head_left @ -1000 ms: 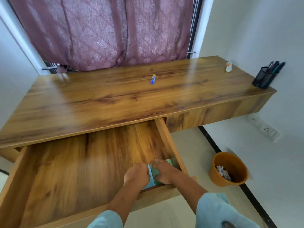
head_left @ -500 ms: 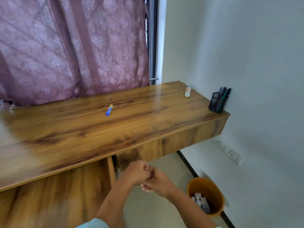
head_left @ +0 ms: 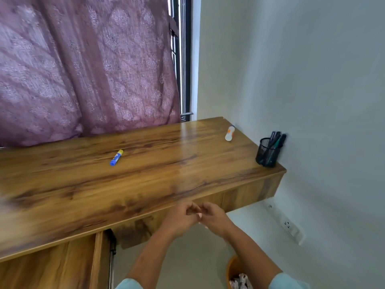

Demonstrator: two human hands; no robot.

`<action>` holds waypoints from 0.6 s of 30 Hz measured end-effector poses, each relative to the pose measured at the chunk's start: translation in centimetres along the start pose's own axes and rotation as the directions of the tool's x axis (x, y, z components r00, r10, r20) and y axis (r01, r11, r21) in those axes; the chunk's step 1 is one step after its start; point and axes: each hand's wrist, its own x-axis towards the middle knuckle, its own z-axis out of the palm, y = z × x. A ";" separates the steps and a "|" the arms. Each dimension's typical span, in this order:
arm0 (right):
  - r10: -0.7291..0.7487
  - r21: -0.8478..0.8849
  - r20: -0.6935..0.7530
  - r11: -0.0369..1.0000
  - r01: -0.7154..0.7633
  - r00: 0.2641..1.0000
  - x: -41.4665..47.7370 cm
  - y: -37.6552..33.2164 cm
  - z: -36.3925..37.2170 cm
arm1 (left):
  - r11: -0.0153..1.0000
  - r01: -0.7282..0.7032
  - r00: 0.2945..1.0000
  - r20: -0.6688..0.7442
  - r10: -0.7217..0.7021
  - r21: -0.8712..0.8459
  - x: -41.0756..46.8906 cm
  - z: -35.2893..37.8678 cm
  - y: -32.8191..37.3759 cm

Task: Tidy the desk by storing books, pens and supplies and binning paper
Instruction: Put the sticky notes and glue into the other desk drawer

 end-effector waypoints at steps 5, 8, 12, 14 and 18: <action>-0.026 -0.002 -0.056 1.000 0.026 0.998 4.6 -0.3 -3.5 | 0.997 -0.055 0.977 -0.208 0.043 -0.053 6.6 0.9 1.0; -0.004 -0.125 -0.102 0.992 -0.009 0.995 9.1 -0.4 -7.1 | 0.998 -0.048 0.979 -0.201 0.041 -0.031 12.1 1.4 1.1; 0.082 -0.264 -0.201 0.955 -0.135 0.976 16.6 0.0 -11.7 | 0.993 -0.081 0.976 -0.197 0.095 0.081 20.1 1.3 0.1; 0.137 -0.321 -0.246 0.923 -0.214 0.960 20.6 0.2 -13.7 | 0.979 -0.110 0.962 -0.230 0.149 0.172 24.1 1.0 -0.9; 0.235 -0.313 -0.328 0.886 -0.341 0.915 27.5 -0.4 -16.7 | 0.949 -0.175 0.949 -0.213 0.233 0.260 32.2 -0.7 -0.6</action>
